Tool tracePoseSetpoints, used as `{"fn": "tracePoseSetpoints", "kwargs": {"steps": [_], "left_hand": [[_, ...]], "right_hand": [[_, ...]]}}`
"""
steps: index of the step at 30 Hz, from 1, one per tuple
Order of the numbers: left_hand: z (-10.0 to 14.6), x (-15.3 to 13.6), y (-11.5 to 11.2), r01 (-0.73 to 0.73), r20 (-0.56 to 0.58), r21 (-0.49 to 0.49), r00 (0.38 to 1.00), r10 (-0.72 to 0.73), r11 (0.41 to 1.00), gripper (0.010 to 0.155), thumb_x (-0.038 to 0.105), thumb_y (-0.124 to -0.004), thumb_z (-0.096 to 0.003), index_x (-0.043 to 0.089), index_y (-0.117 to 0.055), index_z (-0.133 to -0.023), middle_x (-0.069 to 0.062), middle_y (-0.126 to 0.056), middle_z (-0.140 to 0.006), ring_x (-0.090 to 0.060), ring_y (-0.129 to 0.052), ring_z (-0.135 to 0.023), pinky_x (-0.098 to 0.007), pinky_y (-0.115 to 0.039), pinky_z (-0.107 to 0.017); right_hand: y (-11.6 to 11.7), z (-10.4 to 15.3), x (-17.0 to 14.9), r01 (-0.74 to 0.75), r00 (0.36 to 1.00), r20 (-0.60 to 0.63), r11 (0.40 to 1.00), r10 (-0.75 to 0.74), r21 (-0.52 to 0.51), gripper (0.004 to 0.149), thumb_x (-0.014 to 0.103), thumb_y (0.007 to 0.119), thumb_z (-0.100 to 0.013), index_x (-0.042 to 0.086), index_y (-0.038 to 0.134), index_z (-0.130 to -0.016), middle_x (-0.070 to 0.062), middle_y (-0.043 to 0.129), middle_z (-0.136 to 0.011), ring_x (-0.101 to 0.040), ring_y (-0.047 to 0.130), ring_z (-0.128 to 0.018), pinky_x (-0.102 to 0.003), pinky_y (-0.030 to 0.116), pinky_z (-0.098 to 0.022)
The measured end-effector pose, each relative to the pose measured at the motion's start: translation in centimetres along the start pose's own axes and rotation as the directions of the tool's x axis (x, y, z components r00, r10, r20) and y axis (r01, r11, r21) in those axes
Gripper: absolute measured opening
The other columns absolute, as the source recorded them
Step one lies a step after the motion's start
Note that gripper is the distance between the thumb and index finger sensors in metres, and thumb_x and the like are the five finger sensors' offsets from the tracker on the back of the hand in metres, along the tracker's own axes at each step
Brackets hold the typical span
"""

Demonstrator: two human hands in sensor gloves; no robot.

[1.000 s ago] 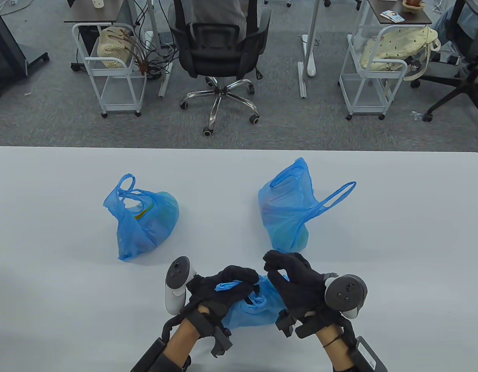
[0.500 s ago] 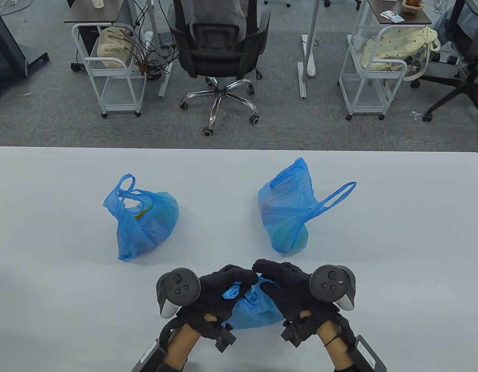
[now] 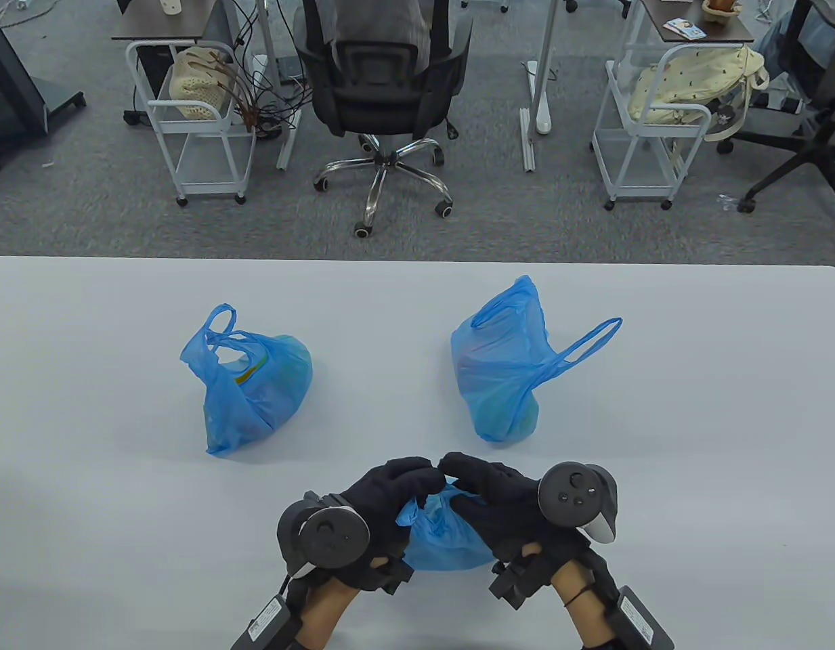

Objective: Tie knot on plastic bag top

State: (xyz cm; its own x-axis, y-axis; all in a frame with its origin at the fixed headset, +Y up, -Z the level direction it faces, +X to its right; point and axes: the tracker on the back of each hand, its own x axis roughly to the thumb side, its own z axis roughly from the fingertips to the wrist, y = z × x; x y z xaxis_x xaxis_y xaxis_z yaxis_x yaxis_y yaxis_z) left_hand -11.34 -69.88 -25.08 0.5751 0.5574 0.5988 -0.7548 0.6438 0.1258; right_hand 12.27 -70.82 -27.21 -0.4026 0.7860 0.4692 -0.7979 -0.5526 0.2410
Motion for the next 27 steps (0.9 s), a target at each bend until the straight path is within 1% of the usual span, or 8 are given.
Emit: {"fn": "tracePoseSetpoints", "kwargs": {"steps": [4,8,12,15,18,22,24,27], "left_hand": [[0.0,-0.5,0.0,-0.057,-0.029,0.003,0.998,0.057,0.998,0.032,0.021,-0.09,-0.0442,0.033,-0.094,-0.073,-0.004,-0.101,-0.078,-0.014,-0.116,-0.055,-0.042,-0.084,-0.064],[0.0,-1.3,0.1,-0.186,-0.056,0.012,0.981,0.187,0.982,0.032,0.022,-0.09,-0.0443,0.033,-0.094,-0.074,-0.002,-0.1,-0.08,-0.014,-0.115,-0.06,-0.042,-0.081,-0.067],[-0.1,-2.4,0.1,-0.426,-0.085,-0.018,0.902,0.424,0.904,0.033,0.02,-0.088,-0.0444,0.034,-0.094,-0.073,0.003,-0.098,-0.083,-0.015,-0.112,-0.068,-0.045,-0.073,-0.073],[-0.2,-2.9,0.0,-0.539,-0.102,-0.059,0.841,0.532,0.841,0.034,0.017,-0.087,-0.0439,0.035,-0.095,-0.071,0.007,-0.098,-0.083,-0.016,-0.11,-0.072,-0.046,-0.07,-0.074],[-0.3,-3.0,-0.1,-0.565,-0.103,-0.088,0.824,0.557,0.82,0.034,0.014,-0.085,-0.043,0.035,-0.096,-0.068,0.009,-0.1,-0.081,-0.016,-0.11,-0.072,-0.046,-0.069,-0.074],[-0.4,-2.5,-0.6,-0.575,-0.091,-0.153,0.818,0.568,0.804,0.035,0.013,-0.084,-0.0426,0.036,-0.097,-0.065,0.011,-0.101,-0.079,-0.016,-0.11,-0.073,-0.046,-0.069,-0.075],[-0.4,-2.2,-0.7,-0.561,-0.086,-0.162,0.827,0.555,0.812,0.035,0.013,-0.084,-0.0426,0.036,-0.097,-0.065,0.011,-0.101,-0.079,-0.016,-0.11,-0.073,-0.046,-0.069,-0.075],[-0.5,-2.4,-0.8,-0.565,-0.094,-0.171,0.825,0.557,0.807,0.035,0.013,-0.084,-0.0429,0.036,-0.097,-0.065,0.01,-0.101,-0.08,-0.017,-0.11,-0.073,-0.047,-0.069,-0.075]], "right_hand": [[0.3,0.0,-0.4,0.032,0.999,-0.015,0.999,-0.032,0.017,0.059,0.032,0.084,-0.047,0.011,0.066,-0.1,-0.006,0.097,-0.07,-0.036,0.096,-0.071,-0.074,0.057,-0.056],[0.7,0.1,-1.5,0.194,0.979,-0.067,0.98,-0.192,0.032,0.066,0.046,0.076,-0.052,0.011,0.06,-0.104,-0.007,0.097,-0.072,-0.037,0.095,-0.073,-0.074,0.057,-0.056],[0.6,0.3,-2.6,0.341,0.928,-0.136,0.937,-0.348,-0.072,0.063,0.045,0.066,-0.055,0.005,0.057,-0.104,-0.007,0.1,-0.066,-0.038,0.097,-0.067,-0.071,0.06,-0.055],[0.5,0.5,-3.0,0.338,0.92,-0.162,0.931,-0.358,-0.141,0.059,0.04,0.067,-0.055,0.005,0.06,-0.102,-0.008,0.099,-0.064,-0.039,0.098,-0.063,-0.069,0.064,-0.053],[0.7,0.5,-3.0,0.279,0.942,-0.16,0.954,-0.294,-0.109,0.061,0.041,0.071,-0.054,0.009,0.057,-0.104,-0.013,0.09,-0.081,-0.041,0.09,-0.074,-0.069,0.063,-0.054],[1.3,0.4,-2.8,0.338,0.927,-0.163,0.941,-0.339,-0.034,0.068,0.049,0.072,-0.054,0.008,0.054,-0.106,-0.022,0.07,-0.099,-0.049,0.073,-0.088,-0.072,0.056,-0.057],[1.4,0.4,-2.8,0.324,0.928,-0.178,0.944,-0.329,-0.059,0.063,0.049,0.072,-0.054,0.008,0.063,-0.101,-0.021,0.073,-0.096,-0.049,0.075,-0.086,-0.071,0.056,-0.056],[1.0,0.5,-2.8,0.315,0.925,-0.182,0.94,-0.335,-0.133,0.043,0.042,0.075,-0.053,0.015,0.08,-0.086,-0.015,0.083,-0.088,-0.043,0.085,-0.08,-0.069,0.061,-0.055]]}}
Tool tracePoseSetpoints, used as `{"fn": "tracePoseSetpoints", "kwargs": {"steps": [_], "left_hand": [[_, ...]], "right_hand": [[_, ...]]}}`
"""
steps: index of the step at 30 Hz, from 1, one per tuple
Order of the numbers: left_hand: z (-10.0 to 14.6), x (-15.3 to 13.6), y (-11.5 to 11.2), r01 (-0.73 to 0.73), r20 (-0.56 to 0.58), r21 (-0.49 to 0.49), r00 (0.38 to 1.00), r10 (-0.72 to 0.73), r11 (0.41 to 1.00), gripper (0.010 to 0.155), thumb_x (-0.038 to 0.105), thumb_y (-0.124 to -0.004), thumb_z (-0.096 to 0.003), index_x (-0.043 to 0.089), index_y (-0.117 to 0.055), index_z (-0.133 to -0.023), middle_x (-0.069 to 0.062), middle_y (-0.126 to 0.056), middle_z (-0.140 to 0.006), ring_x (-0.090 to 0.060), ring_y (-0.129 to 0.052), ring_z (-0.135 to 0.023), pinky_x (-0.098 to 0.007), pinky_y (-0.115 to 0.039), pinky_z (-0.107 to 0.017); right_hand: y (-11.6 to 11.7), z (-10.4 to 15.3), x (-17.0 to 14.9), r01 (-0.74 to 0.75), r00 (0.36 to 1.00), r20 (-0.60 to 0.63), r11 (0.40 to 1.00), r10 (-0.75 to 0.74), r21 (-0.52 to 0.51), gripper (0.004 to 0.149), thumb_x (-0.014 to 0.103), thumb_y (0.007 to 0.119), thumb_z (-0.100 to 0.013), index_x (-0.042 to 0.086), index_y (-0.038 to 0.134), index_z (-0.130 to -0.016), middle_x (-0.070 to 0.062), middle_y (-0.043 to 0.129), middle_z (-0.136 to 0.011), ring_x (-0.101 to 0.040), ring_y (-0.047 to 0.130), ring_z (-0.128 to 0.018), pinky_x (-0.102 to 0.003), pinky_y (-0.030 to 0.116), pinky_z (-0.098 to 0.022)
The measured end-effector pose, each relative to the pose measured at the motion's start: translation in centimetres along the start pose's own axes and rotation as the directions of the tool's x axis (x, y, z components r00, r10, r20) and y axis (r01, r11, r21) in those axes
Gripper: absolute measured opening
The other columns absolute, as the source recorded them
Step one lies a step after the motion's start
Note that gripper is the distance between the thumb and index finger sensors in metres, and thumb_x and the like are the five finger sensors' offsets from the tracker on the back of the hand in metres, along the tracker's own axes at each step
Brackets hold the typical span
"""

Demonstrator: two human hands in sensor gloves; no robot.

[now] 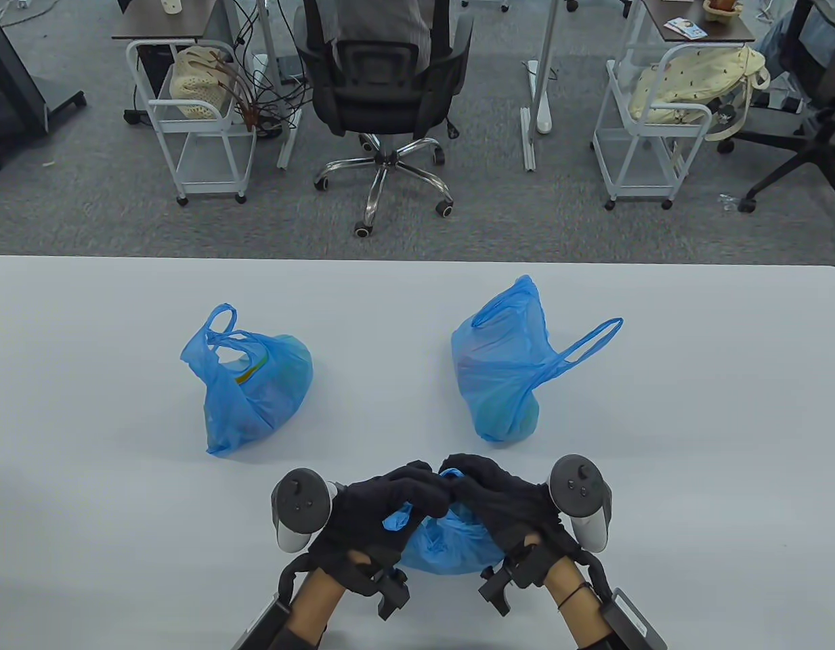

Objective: Tie knot on plastic bag top

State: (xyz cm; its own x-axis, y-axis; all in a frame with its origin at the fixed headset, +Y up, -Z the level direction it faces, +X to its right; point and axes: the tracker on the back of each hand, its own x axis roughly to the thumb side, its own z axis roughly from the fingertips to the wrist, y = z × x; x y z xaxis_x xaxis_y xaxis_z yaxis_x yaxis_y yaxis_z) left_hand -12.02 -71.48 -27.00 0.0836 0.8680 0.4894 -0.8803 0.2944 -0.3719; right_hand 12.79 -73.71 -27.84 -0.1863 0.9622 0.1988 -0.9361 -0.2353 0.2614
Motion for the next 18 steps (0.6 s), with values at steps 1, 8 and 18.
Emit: {"fn": "tracePoseSetpoints", "kwargs": {"steps": [1,8,18], "left_hand": [[0.0,-0.1,0.0,-0.013,-0.004,-0.003,1.0,0.013,1.0,0.035,0.013,-0.084,-0.0433,0.035,-0.097,-0.067,0.009,-0.1,-0.081,-0.018,-0.109,-0.074,-0.047,-0.068,-0.075],[0.0,-0.5,0.0,-0.156,-0.051,0.007,0.986,0.157,0.988,0.041,0.036,-0.072,-0.0512,0.032,-0.083,-0.091,0.003,-0.096,-0.093,-0.028,-0.099,-0.084,-0.055,-0.062,-0.075],[0.8,-2.0,2.0,-0.137,-0.21,0.123,0.964,0.161,0.983,0.051,0.045,-0.063,-0.0529,0.024,-0.082,-0.095,-0.006,-0.093,-0.097,-0.035,-0.092,-0.087,-0.064,-0.059,-0.071]], "right_hand": [[-0.1,0.0,0.1,-0.001,1.0,0.009,1.0,0.001,-0.019,0.041,0.041,0.077,-0.053,0.015,0.081,-0.084,-0.014,0.085,-0.086,-0.042,0.087,-0.078,-0.069,0.062,-0.055],[-0.6,0.3,1.1,-0.041,0.993,0.104,0.989,0.056,-0.139,0.038,0.039,0.081,-0.05,0.014,0.084,-0.078,-0.013,0.089,-0.08,-0.04,0.09,-0.074,-0.069,0.064,-0.053],[-2.4,1.2,2.9,-0.144,0.937,0.251,0.923,0.243,-0.358,0.037,0.044,0.083,-0.045,0.014,0.088,-0.067,-0.01,0.095,-0.067,-0.037,0.098,-0.062,-0.067,0.07,-0.049]]}}
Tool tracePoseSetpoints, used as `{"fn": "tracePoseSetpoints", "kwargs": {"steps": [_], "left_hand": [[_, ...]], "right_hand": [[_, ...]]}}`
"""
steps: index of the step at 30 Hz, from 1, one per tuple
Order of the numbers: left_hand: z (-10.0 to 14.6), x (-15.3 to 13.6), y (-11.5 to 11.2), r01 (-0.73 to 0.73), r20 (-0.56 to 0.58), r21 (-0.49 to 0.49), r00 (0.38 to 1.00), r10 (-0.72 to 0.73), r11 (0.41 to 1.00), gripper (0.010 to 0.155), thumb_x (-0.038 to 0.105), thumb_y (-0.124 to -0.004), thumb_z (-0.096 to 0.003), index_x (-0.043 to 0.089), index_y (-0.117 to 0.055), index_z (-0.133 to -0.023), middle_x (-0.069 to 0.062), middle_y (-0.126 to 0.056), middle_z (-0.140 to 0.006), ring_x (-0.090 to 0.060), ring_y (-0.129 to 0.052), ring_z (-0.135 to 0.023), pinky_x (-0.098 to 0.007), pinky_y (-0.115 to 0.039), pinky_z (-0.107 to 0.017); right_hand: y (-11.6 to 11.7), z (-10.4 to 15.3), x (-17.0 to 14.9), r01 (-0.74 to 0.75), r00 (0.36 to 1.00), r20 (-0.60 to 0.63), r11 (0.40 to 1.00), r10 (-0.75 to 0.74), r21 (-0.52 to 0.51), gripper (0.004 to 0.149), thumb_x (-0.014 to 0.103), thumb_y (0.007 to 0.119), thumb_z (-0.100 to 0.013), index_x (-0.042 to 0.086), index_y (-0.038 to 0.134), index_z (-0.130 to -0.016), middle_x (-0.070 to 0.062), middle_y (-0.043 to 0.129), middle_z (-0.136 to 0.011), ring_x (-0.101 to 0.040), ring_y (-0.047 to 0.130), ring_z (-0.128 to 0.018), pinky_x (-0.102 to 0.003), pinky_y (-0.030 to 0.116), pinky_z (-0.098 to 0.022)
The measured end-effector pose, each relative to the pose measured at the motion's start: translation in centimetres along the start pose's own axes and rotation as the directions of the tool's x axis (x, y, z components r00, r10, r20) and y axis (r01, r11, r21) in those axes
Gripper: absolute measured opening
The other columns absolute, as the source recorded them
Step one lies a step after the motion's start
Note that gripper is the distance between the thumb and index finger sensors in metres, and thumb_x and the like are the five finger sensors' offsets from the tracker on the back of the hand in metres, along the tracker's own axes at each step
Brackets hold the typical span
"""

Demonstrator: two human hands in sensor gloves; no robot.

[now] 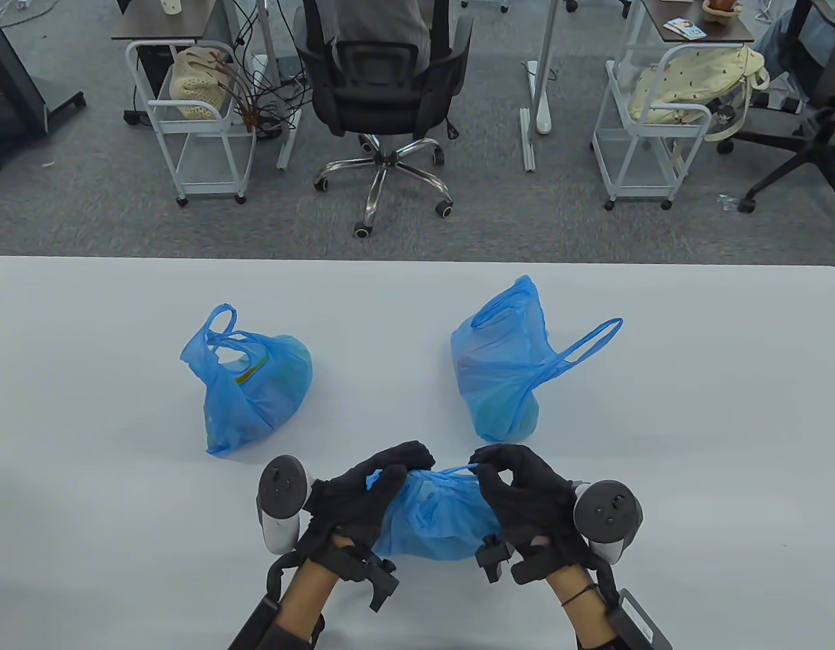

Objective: Tie knot on plastic bag top

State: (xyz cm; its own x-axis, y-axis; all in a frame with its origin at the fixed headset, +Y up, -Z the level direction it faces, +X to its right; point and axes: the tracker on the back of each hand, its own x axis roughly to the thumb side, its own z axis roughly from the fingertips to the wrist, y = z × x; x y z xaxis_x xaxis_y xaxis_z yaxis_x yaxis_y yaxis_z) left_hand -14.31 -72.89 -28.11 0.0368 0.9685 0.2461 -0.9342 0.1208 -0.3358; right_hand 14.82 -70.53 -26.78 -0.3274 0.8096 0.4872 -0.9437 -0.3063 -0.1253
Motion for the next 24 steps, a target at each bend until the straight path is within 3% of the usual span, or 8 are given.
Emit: {"fn": "tracePoseSetpoints", "kwargs": {"steps": [7,17,24], "left_hand": [[0.1,-0.2,1.6,0.172,-0.078,0.091,0.983,-0.166,0.981,0.05,0.045,-0.064,-0.0525,0.022,-0.085,-0.092,-0.008,-0.096,-0.093,-0.037,-0.092,-0.085,-0.065,-0.057,-0.07],[0.1,-0.7,2.8,0.423,-0.18,0.072,0.896,-0.405,0.903,0.049,0.045,-0.065,-0.052,0.023,-0.088,-0.089,-0.007,-0.099,-0.09,-0.036,-0.094,-0.083,-0.064,-0.059,-0.069],[0.0,-0.9,3.1,0.559,-0.21,0.022,0.813,-0.543,0.829,0.048,0.045,-0.066,-0.0515,0.023,-0.09,-0.087,-0.007,-0.102,-0.087,-0.035,-0.096,-0.081,-0.063,-0.062,-0.068]], "right_hand": [[-0.2,-0.1,0.4,-0.153,0.984,0.092,0.988,0.151,0.012,0.037,0.045,0.085,-0.043,0.013,0.09,-0.06,-0.008,0.098,-0.058,-0.034,0.101,-0.055,-0.066,0.073,-0.048],[-0.8,-0.6,-0.5,-0.338,0.936,0.121,0.94,0.33,0.054,0.036,0.045,0.085,-0.042,0.012,0.092,-0.056,-0.007,0.099,-0.052,-0.031,0.103,-0.048,-0.063,0.078,-0.044],[-1.4,-1.0,-1.7,-0.433,0.901,0.108,0.89,0.421,0.141,0.036,0.045,0.084,-0.042,0.012,0.092,-0.055,-0.006,0.099,-0.051,-0.031,0.103,-0.047,-0.062,0.078,-0.044]]}}
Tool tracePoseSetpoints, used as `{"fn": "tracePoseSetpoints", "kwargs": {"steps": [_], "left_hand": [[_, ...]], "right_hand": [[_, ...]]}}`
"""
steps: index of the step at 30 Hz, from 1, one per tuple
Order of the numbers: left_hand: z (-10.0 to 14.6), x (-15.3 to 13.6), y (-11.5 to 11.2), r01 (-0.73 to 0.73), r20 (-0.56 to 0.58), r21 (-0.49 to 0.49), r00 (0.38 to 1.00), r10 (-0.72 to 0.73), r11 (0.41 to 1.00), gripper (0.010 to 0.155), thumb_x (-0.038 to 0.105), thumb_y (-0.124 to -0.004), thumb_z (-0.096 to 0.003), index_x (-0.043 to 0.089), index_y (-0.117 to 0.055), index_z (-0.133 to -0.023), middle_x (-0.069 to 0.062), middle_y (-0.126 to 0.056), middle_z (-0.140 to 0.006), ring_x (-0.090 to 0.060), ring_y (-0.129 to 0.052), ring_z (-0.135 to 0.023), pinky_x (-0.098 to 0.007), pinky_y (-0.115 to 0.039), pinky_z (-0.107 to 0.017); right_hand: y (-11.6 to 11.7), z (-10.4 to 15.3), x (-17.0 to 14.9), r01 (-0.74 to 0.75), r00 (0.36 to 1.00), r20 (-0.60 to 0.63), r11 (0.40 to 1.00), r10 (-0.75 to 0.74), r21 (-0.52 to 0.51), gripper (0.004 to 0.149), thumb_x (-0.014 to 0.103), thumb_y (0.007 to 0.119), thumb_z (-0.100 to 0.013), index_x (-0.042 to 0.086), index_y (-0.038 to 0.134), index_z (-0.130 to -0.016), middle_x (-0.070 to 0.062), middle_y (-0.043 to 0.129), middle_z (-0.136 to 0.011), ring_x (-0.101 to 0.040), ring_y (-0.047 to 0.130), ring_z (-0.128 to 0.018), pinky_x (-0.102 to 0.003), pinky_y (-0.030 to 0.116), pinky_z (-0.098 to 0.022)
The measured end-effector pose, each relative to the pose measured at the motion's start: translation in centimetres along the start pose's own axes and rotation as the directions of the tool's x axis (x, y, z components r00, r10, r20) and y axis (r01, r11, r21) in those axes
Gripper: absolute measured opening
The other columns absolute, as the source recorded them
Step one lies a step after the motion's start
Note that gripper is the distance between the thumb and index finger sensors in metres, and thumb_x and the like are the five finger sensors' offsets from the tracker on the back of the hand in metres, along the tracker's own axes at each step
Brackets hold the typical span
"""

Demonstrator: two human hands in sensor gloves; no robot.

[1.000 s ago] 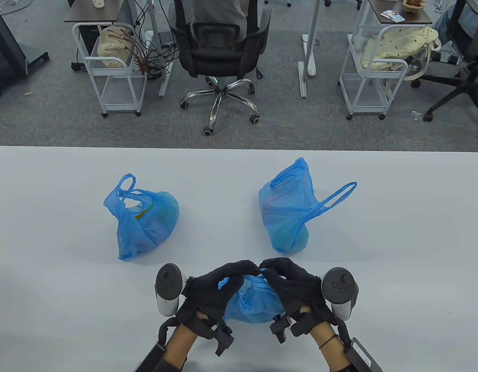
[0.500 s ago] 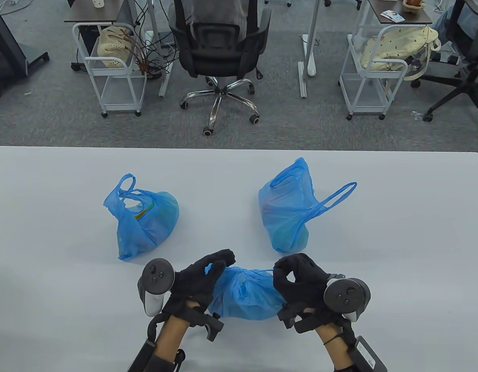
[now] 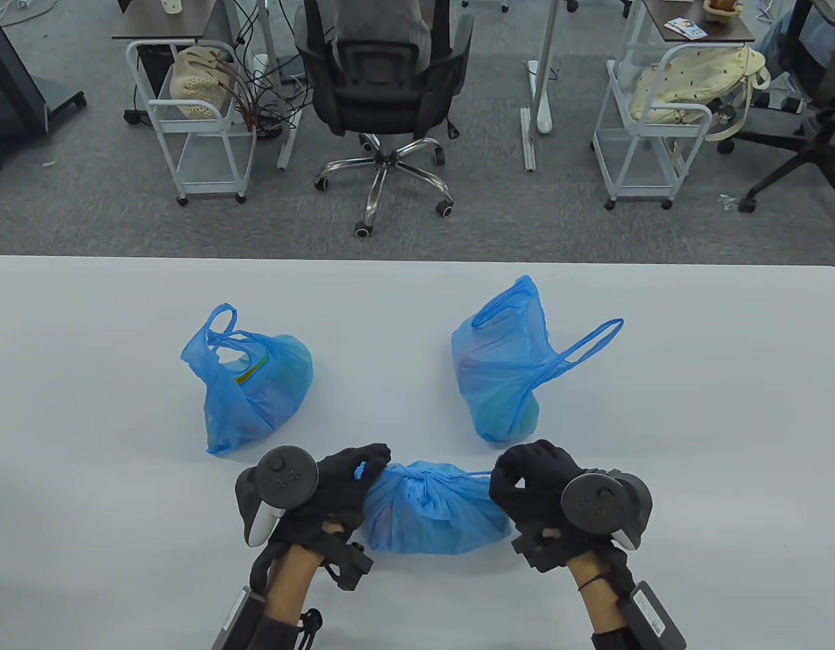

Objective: Tie knot on plastic bag top

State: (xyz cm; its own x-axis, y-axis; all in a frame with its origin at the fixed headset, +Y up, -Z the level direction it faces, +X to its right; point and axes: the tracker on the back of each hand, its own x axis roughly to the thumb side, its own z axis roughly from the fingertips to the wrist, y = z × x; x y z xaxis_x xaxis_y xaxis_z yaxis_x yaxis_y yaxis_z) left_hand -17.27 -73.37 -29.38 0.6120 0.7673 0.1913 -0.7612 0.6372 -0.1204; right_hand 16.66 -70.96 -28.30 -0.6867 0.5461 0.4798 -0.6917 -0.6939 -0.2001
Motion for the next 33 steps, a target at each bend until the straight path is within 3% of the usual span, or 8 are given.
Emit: {"fn": "tracePoseSetpoints", "kwargs": {"steps": [7,13,16,22,27,31,33], "left_hand": [[-0.1,-0.4,0.2,0.129,-0.02,-0.014,0.991,-0.129,0.992,0.048,0.046,-0.066,-0.051,0.024,-0.092,-0.085,-0.006,-0.104,-0.084,-0.035,-0.099,-0.078,-0.061,-0.065,-0.067],[-0.3,-1.0,0.4,0.132,-0.043,-0.026,0.99,-0.133,0.991,0.048,0.044,-0.068,-0.0506,0.022,-0.094,-0.083,-0.008,-0.105,-0.082,-0.036,-0.101,-0.075,-0.057,-0.068,-0.067],[-0.2,-1.1,0.8,0.239,-0.052,-0.004,0.97,-0.239,0.971,0.047,0.044,-0.069,-0.0496,0.022,-0.096,-0.081,-0.006,-0.108,-0.079,-0.033,-0.104,-0.073,-0.055,-0.071,-0.066],[-0.1,-1.5,0.9,0.238,-0.06,-0.008,0.969,-0.238,0.971,0.047,0.046,-0.069,-0.0496,0.023,-0.098,-0.079,-0.005,-0.11,-0.077,-0.032,-0.106,-0.07,-0.054,-0.073,-0.065],[-0.1,-1.7,0.6,0.144,-0.014,-0.025,0.989,-0.145,0.989,0.048,0.048,-0.067,-0.0505,0.026,-0.094,-0.083,-0.003,-0.105,-0.083,-0.032,-0.103,-0.074,-0.059,-0.069,-0.066],[0.0,-1.7,0.5,0.135,0.0,-0.016,0.991,-0.135,0.991,0.048,0.05,-0.067,-0.0504,0.027,-0.092,-0.084,-0.003,-0.104,-0.085,-0.032,-0.102,-0.075,-0.059,-0.069,-0.067],[-0.1,-1.7,0.6,0.14,0.002,-0.01,0.99,-0.14,0.99,0.048,0.05,-0.066,-0.0504,0.028,-0.092,-0.085,-0.003,-0.104,-0.085,-0.032,-0.103,-0.074,-0.059,-0.069,-0.066]], "right_hand": [[0.1,-0.1,-1.2,-0.054,0.998,-0.023,0.996,0.055,0.068,0.036,0.044,0.084,-0.041,0.012,0.092,-0.054,-0.006,0.1,-0.051,-0.031,0.103,-0.047,-0.062,0.078,-0.044],[0.3,-0.1,-2.6,-0.046,0.994,-0.089,0.988,0.059,0.148,0.036,0.043,0.084,-0.042,0.011,0.092,-0.055,-0.007,0.099,-0.052,-0.031,0.103,-0.048,-0.063,0.077,-0.045],[0.5,0.0,-3.6,-0.065,0.988,-0.124,0.976,0.092,0.206,0.036,0.042,0.084,-0.042,0.01,0.091,-0.056,-0.007,0.099,-0.052,-0.032,0.102,-0.048,-0.063,0.077,-0.046],[0.5,0.0,-4.5,-0.068,0.981,-0.163,0.97,0.108,0.234,0.035,0.041,0.083,-0.042,0.01,0.091,-0.056,-0.007,0.099,-0.053,-0.032,0.102,-0.049,-0.064,0.076,-0.046],[-0.8,0.3,-4.8,0.014,0.982,-0.19,0.995,0.005,0.096,0.036,0.043,0.082,-0.043,0.011,0.091,-0.058,-0.008,0.098,-0.055,-0.033,0.101,-0.05,-0.064,0.075,-0.046],[-1.3,0.2,-3.0,0.063,0.992,-0.103,0.997,-0.068,-0.052,0.036,0.043,0.082,-0.045,0.012,0.09,-0.062,-0.009,0.098,-0.059,-0.035,0.101,-0.053,-0.065,0.075,-0.046],[-1.3,0.2,-1.8,0.088,0.994,-0.063,0.993,-0.092,-0.075,0.036,0.042,0.083,-0.046,0.013,0.09,-0.066,-0.011,0.097,-0.064,-0.036,0.1,-0.056,-0.065,0.074,-0.046]]}}
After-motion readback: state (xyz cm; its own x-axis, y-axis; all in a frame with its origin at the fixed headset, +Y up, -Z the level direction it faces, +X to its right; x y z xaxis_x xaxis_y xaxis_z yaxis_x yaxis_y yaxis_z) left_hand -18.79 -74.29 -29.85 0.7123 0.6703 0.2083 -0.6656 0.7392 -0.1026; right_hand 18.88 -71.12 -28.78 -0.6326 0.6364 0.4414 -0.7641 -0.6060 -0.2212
